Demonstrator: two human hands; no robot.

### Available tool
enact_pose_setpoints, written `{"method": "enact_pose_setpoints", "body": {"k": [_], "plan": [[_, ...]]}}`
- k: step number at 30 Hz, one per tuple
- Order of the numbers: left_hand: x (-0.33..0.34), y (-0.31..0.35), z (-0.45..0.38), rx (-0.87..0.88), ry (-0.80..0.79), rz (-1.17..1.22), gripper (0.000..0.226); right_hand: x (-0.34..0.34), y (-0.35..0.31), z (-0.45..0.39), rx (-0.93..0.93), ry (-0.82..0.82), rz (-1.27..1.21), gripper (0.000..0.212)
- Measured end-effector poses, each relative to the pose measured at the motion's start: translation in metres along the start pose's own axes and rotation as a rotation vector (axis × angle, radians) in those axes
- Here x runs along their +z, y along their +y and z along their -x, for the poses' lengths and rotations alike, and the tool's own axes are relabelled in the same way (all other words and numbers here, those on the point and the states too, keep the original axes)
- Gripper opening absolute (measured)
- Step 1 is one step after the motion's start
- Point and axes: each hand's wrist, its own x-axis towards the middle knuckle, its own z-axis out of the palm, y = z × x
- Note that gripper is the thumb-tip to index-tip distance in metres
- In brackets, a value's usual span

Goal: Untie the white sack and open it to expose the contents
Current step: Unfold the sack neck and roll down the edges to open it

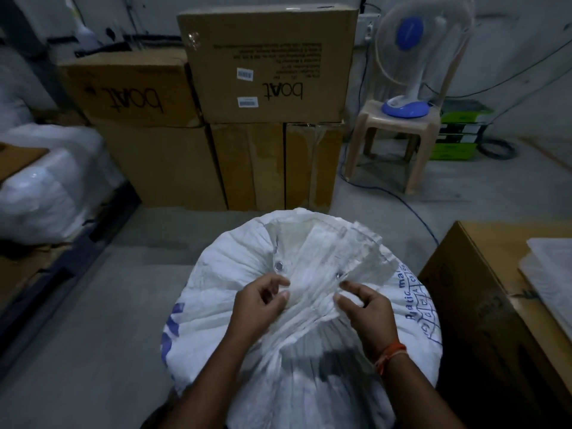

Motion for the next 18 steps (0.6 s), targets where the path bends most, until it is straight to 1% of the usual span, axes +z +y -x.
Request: {"method": "enact_pose_setpoints", "body": {"k": [3,6,11,16,18], "plan": [[-0.019,-0.001,0.025,0.031,-0.029,0.021,0.028,-0.010,-0.002,0.032,0.002,-0.001,0.044,0.027],[-0.039,-0.009,0.048,0.029,-0.019,-0.067,0.036,-0.023,0.001,0.063,-0.020,-0.032,0.141,0.033],[-0.060,-0.023,0.063,-0.022,0.020,-0.110,0.033,-0.039,0.014,0.108,-0.003,-0.108,0.241,0.038],[-0.062,-0.031,0.071,-0.047,0.040,-0.062,0.026,-0.052,0.029,0.125,0.042,-0.138,0.298,0.040],[-0.061,-0.031,0.072,-0.045,0.044,-0.099,0.032,-0.056,0.032,0.126,0.072,-0.144,0.303,0.040]]}}
